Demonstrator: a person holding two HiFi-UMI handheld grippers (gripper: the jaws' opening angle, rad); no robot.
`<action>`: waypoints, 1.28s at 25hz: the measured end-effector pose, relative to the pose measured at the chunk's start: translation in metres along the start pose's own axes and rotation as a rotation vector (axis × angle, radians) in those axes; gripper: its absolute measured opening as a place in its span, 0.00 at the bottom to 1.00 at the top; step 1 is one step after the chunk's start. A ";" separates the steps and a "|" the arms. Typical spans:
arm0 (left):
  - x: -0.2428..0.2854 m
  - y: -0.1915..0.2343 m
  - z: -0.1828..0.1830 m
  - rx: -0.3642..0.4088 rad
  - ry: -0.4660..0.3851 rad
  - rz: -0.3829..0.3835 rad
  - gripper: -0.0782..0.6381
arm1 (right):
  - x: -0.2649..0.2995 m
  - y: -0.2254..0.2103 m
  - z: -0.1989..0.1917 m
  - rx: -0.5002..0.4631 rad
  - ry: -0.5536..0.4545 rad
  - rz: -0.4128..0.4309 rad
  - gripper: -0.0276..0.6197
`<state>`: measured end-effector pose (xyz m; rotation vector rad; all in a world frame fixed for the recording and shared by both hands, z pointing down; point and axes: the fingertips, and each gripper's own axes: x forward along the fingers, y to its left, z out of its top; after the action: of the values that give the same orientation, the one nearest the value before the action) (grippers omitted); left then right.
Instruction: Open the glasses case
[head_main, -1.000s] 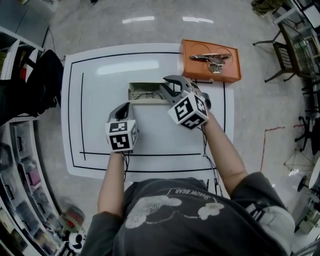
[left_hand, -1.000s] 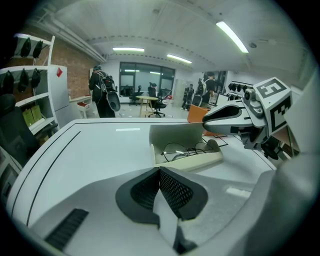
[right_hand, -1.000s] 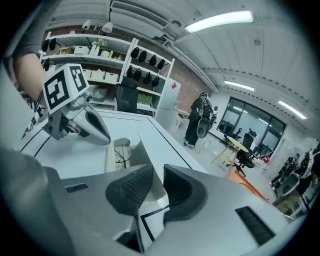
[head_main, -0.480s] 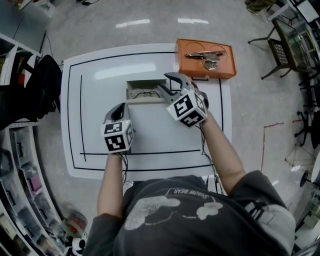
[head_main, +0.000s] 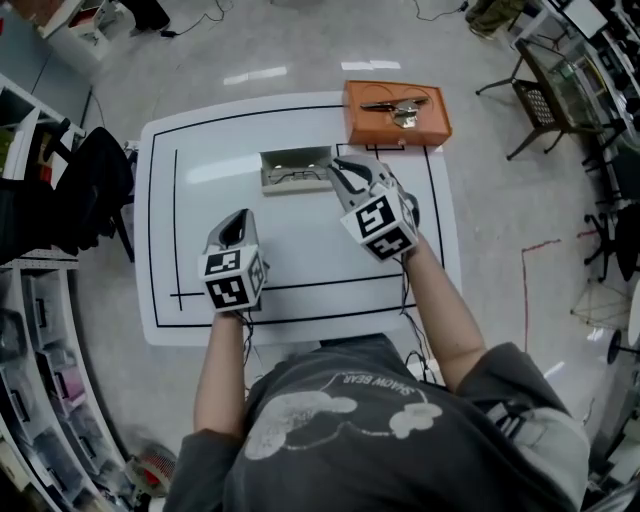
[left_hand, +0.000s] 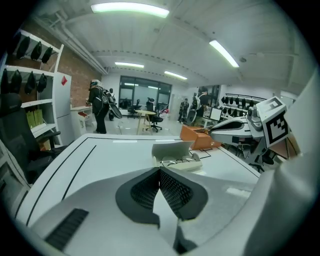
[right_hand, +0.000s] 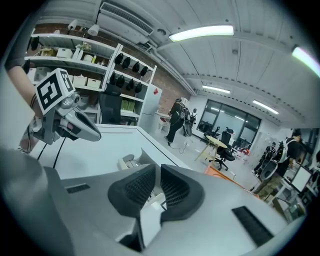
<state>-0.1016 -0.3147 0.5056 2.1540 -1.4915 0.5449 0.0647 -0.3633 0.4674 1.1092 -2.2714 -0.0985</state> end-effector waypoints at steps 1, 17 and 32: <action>-0.008 0.002 0.000 -0.001 -0.009 -0.003 0.11 | -0.006 0.003 0.003 0.005 -0.004 -0.013 0.09; -0.126 -0.003 0.003 0.019 -0.150 -0.091 0.11 | -0.115 0.068 0.047 0.113 -0.101 -0.170 0.04; -0.232 -0.028 -0.043 0.046 -0.216 -0.139 0.11 | -0.204 0.155 0.047 0.077 -0.118 -0.217 0.04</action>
<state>-0.1553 -0.1056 0.4065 2.3941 -1.4337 0.3093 0.0269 -0.1210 0.3790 1.4226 -2.2662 -0.1683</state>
